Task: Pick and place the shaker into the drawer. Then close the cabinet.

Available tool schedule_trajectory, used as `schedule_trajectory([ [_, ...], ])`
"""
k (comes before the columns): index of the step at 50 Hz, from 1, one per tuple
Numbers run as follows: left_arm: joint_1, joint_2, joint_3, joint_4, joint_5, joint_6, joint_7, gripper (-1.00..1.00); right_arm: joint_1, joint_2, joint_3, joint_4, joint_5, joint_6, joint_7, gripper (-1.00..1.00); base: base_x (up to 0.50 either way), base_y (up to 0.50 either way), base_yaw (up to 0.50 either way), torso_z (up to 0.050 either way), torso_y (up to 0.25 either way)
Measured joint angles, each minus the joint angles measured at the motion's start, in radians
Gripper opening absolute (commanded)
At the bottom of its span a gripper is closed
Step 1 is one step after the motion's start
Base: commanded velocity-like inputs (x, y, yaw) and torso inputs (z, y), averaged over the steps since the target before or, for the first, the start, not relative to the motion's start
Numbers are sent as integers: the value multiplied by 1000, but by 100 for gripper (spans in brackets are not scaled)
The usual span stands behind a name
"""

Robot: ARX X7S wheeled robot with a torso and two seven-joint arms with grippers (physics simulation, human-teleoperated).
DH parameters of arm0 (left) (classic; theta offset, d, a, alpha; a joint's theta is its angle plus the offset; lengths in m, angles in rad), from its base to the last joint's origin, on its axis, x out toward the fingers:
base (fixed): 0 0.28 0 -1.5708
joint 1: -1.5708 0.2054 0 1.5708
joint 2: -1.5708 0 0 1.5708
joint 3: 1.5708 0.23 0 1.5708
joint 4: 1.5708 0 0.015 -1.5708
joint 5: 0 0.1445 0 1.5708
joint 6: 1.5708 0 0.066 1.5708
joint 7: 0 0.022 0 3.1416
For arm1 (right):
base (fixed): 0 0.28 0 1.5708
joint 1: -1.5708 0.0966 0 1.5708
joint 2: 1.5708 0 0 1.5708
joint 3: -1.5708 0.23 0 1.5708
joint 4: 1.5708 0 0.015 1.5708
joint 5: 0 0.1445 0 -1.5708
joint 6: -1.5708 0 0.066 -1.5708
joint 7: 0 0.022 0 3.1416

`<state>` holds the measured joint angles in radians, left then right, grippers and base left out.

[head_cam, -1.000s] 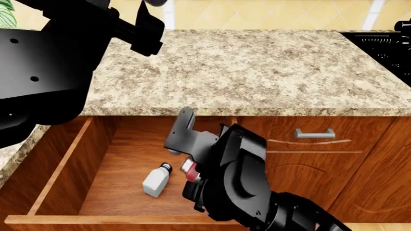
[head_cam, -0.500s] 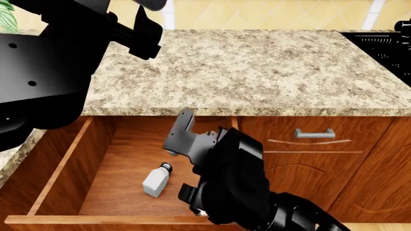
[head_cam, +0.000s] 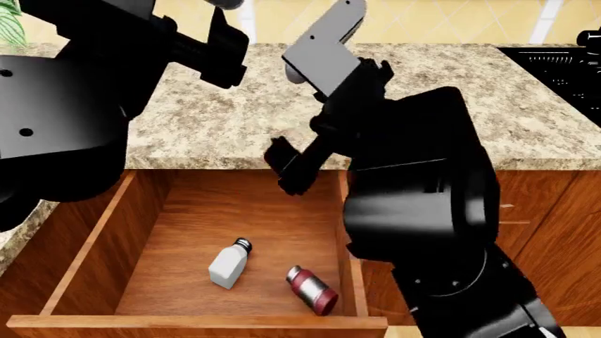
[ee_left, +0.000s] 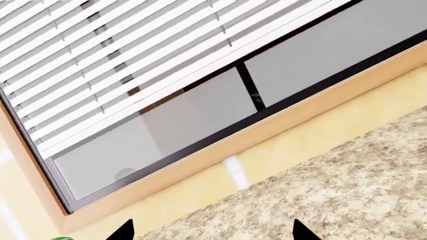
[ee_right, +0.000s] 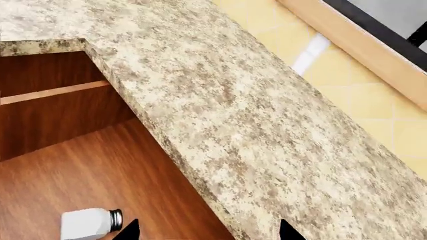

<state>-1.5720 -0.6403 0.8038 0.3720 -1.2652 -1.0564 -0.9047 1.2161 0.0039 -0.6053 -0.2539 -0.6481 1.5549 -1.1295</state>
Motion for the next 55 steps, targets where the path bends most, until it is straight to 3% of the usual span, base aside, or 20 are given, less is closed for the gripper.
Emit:
schedule_trajectory([
  [9,62,5,-38,57,-76,41,-46,100,-14,-2,114,-131,-136,9,36,100,0,0,0,0,0],
  [18,95,10,-47,85,-107,57,-71,100,-44,-4,191,-205,-207,13,55,100,-77,-500,0,0,0],
  [55,138,12,-35,115,-95,83,-78,100,-91,-4,297,-270,-209,16,116,100,-152,-501,0,0,0],
])
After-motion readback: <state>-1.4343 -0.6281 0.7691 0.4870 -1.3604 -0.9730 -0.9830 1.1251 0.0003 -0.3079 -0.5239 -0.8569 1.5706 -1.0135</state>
